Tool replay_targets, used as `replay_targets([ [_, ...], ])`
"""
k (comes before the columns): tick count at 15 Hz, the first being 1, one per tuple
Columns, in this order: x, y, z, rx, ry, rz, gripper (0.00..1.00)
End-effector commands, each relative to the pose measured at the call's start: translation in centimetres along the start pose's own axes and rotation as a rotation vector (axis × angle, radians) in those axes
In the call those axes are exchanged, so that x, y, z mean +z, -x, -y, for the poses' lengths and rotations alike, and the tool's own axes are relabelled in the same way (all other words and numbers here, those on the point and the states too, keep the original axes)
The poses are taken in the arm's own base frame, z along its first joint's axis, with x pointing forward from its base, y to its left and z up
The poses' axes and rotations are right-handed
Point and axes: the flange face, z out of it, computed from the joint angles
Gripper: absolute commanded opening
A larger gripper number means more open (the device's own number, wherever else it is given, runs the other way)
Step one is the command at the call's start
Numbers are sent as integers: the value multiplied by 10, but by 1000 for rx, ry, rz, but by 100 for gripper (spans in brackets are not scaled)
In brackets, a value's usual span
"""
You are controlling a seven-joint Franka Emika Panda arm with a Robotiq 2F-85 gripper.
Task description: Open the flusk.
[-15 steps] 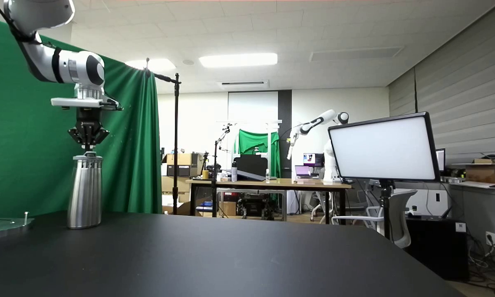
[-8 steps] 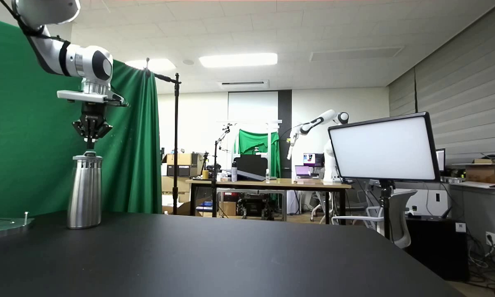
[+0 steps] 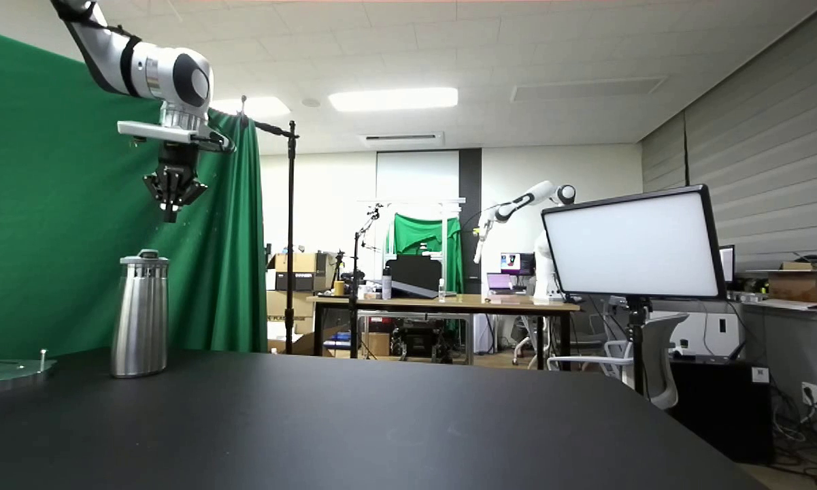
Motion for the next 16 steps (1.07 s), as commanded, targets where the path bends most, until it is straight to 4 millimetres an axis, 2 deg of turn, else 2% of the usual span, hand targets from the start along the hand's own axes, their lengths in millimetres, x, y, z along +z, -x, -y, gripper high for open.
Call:
replay_targets([
  [1,0,28,-10,30,-2,43,27],
  [6,10,58,-8,16,7,90,59],
  [11,3,89,-8,12,27,122,95],
  [13,0,99,-9,11,32,128,100],
  [16,-1,113,-11,-3,21,155,100],
])
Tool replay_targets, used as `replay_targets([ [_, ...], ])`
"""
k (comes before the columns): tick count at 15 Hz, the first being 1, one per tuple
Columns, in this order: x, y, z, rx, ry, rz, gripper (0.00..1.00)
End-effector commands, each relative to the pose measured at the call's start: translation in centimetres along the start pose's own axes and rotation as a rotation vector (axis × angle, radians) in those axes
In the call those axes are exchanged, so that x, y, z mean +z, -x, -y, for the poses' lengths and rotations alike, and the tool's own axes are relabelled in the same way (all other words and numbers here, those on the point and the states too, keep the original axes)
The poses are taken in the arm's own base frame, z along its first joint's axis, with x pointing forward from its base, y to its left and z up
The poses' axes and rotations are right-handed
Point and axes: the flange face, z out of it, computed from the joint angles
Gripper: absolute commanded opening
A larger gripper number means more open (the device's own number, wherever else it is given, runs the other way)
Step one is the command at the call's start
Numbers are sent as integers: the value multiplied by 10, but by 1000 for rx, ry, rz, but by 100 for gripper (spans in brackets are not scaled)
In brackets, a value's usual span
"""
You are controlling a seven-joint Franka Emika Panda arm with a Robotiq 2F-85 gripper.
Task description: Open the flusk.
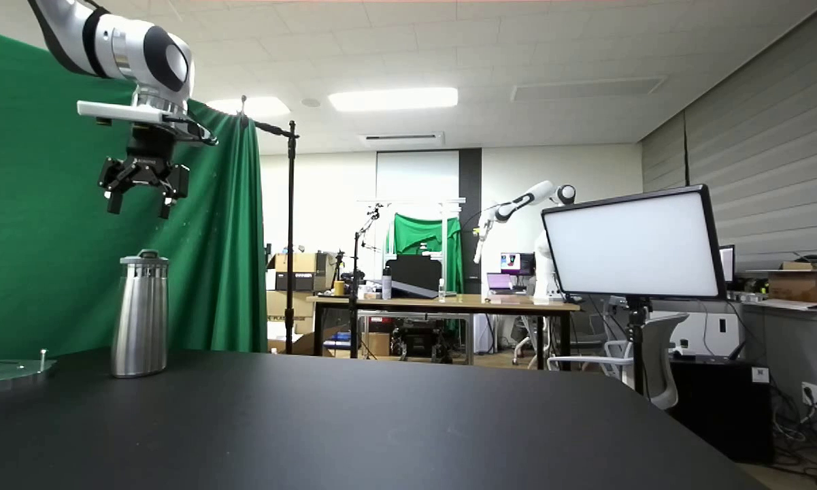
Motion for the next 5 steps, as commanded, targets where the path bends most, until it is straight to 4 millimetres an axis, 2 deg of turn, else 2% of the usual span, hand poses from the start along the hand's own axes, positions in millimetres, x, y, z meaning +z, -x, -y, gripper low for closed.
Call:
replay_targets([
  [1,-6,26,-6,-18,-20,25,100],
  [3,-6,33,-7,-24,-35,40,100],
  [4,0,17,-3,-18,-17,30,100],
  [5,0,21,-3,-21,-21,34,100],
])
